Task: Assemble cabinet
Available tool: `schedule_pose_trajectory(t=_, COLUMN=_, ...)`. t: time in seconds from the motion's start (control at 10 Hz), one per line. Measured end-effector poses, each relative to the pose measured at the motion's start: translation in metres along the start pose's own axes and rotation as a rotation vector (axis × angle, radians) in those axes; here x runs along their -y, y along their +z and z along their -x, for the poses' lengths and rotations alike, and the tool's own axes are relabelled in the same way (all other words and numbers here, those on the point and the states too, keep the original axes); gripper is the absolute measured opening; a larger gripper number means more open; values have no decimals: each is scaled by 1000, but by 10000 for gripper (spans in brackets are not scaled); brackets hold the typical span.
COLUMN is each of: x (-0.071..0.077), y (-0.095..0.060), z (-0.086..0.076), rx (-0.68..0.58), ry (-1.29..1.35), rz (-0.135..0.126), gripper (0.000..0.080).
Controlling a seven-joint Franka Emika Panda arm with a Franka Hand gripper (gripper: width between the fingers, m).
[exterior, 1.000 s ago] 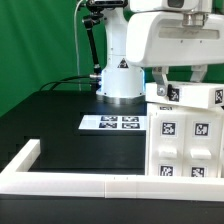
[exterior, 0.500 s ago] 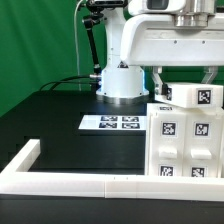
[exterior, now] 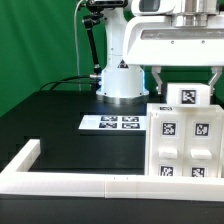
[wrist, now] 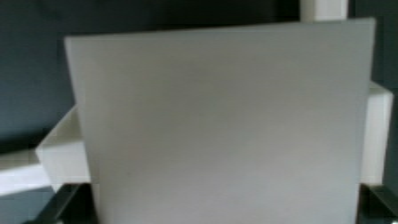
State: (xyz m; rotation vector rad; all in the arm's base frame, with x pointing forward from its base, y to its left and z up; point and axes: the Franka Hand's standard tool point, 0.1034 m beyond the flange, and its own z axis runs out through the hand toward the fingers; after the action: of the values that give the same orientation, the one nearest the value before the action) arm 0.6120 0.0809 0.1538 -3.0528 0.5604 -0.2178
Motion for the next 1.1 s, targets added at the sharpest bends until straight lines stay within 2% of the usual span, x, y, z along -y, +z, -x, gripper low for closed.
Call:
schedule_pose_trajectory(t=0.2, x=6, y=0, z=6, rx=0, ry=295, rz=-21, gripper=564)
schedule_pose_trajectory(t=0.4, x=8, y=-1, z=6, rx=33, ry=565, rz=-54, gripper=564)
schedule_pose_trajectory(t=0.7, x=11, y=1, z=7, rx=65, ry=876, rz=-63, gripper=564)
schedule_pose_trajectory(t=1.1, x=15, y=1, z=9, rx=81, ry=1037, rz=-71, gripper=564)
